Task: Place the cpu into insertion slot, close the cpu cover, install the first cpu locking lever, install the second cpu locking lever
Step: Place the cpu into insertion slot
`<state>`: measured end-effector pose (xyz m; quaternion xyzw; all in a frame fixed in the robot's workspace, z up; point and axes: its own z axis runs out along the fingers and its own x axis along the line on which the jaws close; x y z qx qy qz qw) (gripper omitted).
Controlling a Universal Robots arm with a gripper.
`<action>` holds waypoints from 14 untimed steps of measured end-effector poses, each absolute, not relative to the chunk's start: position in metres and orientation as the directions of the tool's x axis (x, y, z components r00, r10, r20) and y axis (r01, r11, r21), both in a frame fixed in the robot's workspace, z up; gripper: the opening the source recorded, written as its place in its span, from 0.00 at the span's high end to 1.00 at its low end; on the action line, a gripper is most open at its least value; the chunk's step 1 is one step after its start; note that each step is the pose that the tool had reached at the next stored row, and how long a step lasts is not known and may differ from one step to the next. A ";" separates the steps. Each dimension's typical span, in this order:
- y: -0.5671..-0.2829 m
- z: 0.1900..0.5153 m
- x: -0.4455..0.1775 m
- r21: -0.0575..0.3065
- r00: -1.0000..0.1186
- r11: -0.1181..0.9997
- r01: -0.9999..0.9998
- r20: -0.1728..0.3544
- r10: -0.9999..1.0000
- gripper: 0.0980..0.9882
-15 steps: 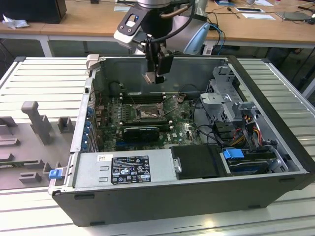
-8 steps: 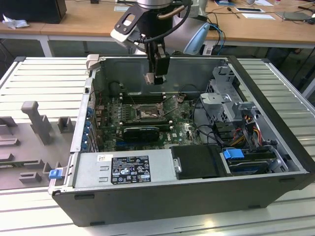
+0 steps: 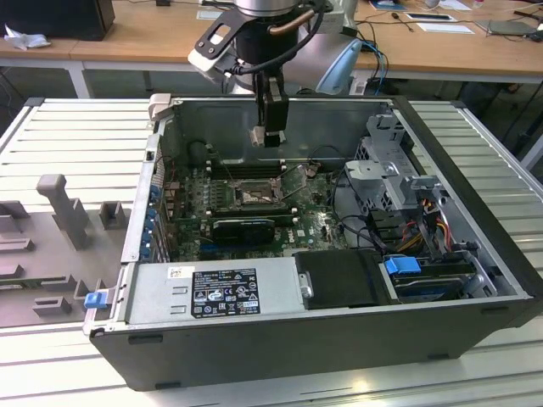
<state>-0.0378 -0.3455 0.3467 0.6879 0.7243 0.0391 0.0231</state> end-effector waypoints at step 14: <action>-0.345 0.339 -0.038 0.088 0.081 -0.083 0.993 0.020 0.996 0.52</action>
